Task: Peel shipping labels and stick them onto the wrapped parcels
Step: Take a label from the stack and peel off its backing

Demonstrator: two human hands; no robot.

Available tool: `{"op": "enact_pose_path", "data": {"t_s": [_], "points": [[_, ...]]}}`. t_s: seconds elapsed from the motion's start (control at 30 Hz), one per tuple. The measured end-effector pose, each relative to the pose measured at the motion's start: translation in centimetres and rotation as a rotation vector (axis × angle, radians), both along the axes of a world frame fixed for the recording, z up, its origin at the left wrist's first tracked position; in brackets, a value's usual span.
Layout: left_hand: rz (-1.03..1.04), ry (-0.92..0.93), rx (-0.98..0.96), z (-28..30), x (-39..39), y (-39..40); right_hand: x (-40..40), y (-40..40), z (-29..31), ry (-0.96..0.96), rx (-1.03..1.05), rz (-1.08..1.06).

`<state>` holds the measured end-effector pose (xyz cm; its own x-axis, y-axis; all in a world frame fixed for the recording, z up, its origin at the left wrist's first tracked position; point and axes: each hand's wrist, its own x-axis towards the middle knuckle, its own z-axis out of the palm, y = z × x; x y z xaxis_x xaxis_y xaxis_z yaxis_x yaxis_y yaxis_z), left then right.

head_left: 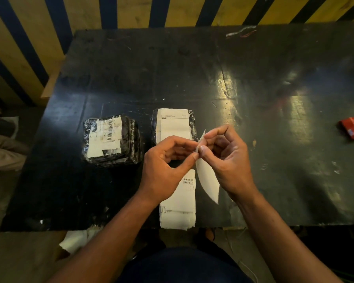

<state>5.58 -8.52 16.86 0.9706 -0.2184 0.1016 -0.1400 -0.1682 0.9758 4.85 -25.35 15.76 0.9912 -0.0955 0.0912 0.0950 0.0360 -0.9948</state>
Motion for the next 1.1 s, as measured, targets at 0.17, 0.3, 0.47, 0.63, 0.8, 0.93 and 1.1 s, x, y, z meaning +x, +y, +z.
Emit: {"op": "enact_pose_path", "data": {"t_s": [0.17,0.3,0.47,0.63,0.8,0.93,1.1], "points": [[0.05,0.007,0.019,-0.3,0.1,-0.1,0.1,0.0,-0.5,0.018,-0.008,0.004],[0.114,0.001,0.03,-0.7,0.2,-0.3,0.2,0.2,-1.1,0.027,-0.066,-0.057],[0.168,-0.024,0.034,-1.7,0.4,-0.1,0.2,1.0,-1.7,0.041,-0.152,-0.145],[0.188,-0.043,0.049,-2.1,0.3,0.0,0.0,1.4,-1.8,0.035,-0.137,-0.128],[0.216,-0.057,0.065,-2.5,0.0,0.0,0.4,1.7,-1.6,0.064,-0.011,-0.092],[0.244,-0.091,0.077,-2.8,0.2,0.3,0.6,1.9,-1.6,0.074,0.003,-0.102],[0.284,-0.071,0.104,-3.3,1.0,1.3,0.7,1.3,-2.4,0.072,-0.074,-0.188]]}}
